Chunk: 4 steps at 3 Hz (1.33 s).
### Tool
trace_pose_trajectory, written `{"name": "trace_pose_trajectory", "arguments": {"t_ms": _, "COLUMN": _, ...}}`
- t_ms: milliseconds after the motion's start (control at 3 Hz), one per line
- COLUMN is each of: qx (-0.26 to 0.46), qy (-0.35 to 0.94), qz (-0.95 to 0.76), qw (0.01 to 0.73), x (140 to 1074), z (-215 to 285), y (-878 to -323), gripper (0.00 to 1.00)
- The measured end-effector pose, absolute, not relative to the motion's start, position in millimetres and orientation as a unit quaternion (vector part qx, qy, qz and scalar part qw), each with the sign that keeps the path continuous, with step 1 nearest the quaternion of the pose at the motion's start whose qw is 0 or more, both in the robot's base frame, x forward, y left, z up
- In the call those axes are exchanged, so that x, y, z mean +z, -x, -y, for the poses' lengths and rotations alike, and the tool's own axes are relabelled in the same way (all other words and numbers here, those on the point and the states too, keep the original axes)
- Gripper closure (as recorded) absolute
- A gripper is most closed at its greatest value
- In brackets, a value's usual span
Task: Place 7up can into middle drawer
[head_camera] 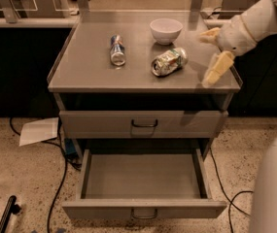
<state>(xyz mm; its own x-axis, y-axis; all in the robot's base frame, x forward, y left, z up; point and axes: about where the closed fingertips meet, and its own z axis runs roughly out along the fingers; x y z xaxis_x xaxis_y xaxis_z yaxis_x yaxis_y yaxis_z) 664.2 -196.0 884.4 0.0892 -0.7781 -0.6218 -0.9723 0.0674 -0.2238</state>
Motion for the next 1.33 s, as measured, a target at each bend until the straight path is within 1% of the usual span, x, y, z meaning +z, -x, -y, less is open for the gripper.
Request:
{"name": "trace_pose_trajectory", "arguments": {"t_ms": 333, "qx": 0.167, "qy": 0.668, "qz": -0.654, "qw": 0.312, "x": 875, "z": 156, "y": -691, "gripper": 0.0}}
{"name": "trace_pose_trajectory", "arguments": {"t_ms": 1000, "qx": 0.168, "qy": 0.663, "qz": -0.657, "qw": 0.317, "x": 872, "z": 151, "y": -695, "gripper": 0.0}}
{"name": "trace_pose_trajectory", "arguments": {"t_ms": 1333, "qx": 0.164, "qy": 0.657, "qz": -0.659, "qw": 0.327, "x": 864, "z": 159, "y": -704, "gripper": 0.0}}
